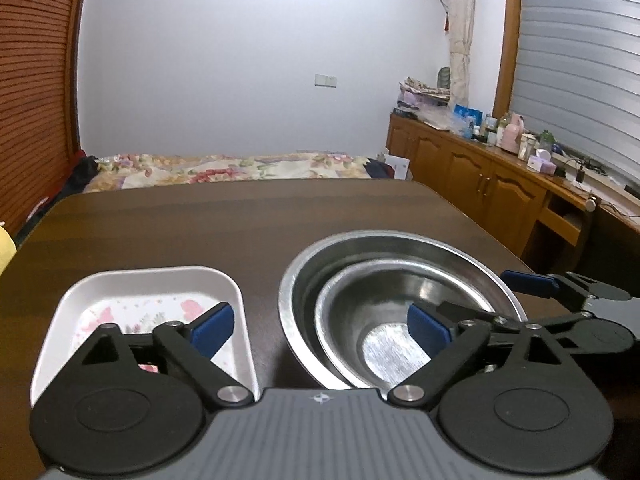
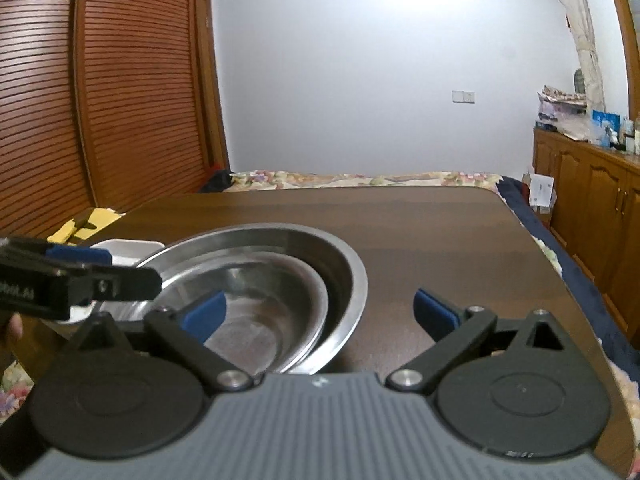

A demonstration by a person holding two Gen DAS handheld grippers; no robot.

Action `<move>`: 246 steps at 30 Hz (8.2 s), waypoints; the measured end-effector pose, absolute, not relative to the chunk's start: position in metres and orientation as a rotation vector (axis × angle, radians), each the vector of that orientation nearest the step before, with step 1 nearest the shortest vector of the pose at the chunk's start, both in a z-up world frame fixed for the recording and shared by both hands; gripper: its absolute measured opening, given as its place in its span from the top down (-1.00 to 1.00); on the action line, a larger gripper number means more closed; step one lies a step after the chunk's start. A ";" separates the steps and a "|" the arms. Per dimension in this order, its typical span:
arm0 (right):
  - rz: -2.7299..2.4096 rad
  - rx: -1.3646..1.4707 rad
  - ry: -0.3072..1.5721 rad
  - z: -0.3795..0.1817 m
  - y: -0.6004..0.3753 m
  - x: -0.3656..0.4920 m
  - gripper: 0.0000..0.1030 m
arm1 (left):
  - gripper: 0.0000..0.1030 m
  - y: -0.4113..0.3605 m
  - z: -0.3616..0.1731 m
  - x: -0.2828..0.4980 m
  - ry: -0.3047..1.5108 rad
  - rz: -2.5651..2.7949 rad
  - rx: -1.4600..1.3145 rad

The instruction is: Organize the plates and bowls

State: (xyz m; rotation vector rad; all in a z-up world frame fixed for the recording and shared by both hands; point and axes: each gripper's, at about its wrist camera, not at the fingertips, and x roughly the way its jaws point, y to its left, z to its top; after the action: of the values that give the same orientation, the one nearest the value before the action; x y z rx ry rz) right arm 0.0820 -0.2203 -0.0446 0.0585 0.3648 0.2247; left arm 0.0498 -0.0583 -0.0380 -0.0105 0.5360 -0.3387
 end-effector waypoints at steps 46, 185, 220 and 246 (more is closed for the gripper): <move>0.279 0.093 0.370 -0.026 -0.202 0.082 0.33 | 0.41 -0.031 -0.019 0.045 0.546 -0.338 -0.075; 0.103 0.047 0.328 -0.005 -0.173 0.019 -1.00 | -1.00 0.009 -0.006 -0.024 0.424 -0.051 0.035; 0.095 0.053 0.348 -0.018 -0.180 0.017 -1.00 | -1.00 0.011 -0.017 -0.026 0.448 -0.041 0.022; 0.085 0.066 0.342 -0.018 -0.182 0.017 -1.00 | -1.00 0.013 -0.017 -0.025 0.447 -0.041 0.021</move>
State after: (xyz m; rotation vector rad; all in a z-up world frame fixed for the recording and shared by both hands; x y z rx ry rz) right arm 0.0169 -0.1819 -0.0175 0.0656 0.3421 0.0846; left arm -0.0249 0.0128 -0.0168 0.0211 0.4475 -0.0412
